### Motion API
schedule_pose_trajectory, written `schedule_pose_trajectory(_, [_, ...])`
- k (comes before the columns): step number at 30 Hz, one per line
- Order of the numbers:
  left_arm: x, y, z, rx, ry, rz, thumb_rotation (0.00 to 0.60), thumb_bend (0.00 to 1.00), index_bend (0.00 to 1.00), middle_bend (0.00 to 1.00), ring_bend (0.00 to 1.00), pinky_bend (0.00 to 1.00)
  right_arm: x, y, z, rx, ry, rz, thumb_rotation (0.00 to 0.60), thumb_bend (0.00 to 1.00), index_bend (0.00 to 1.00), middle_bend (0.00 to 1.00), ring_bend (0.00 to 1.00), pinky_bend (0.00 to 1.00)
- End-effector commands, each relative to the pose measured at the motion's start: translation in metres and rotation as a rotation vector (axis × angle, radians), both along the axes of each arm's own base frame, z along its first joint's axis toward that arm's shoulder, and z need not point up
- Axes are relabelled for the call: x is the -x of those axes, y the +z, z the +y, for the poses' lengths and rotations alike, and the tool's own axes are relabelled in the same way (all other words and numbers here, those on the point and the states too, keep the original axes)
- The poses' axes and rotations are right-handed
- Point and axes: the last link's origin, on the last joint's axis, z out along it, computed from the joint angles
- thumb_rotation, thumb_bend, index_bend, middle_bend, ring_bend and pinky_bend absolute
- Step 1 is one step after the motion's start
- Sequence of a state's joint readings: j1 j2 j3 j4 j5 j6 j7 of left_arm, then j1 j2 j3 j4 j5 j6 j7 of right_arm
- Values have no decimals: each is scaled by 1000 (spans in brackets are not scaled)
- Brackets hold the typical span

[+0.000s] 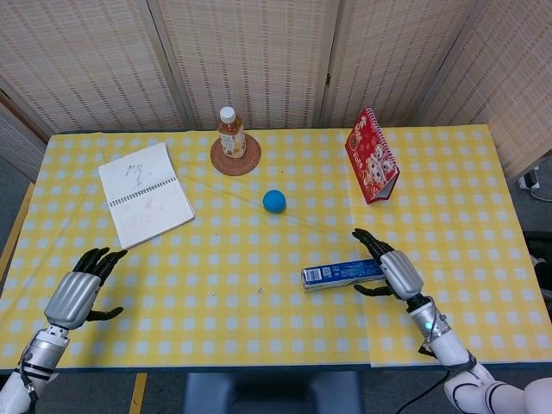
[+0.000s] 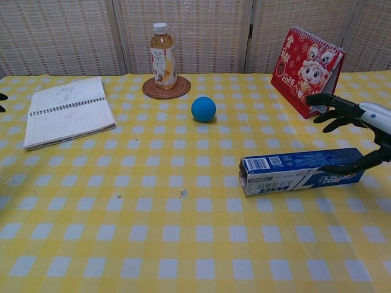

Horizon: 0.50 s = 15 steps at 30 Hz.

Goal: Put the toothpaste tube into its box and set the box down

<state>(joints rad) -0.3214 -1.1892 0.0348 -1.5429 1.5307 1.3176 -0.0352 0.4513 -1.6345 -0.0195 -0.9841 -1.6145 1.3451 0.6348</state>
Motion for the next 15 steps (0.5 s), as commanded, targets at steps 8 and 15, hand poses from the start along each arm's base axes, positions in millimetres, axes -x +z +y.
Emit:
schedule_pose_trajectory(8, [18, 24, -34, -143, 30, 36, 600, 143, 106, 180, 96, 109, 14, 92, 72, 248, -34, 459, 600, 206, 0, 0, 0, 0])
schedule_pose_trajectory(15, [29, 28, -59, -230, 29, 77, 600, 143, 105, 180, 95, 107, 19, 119, 123, 387, -137, 590, 600, 206, 0, 0, 0, 0])
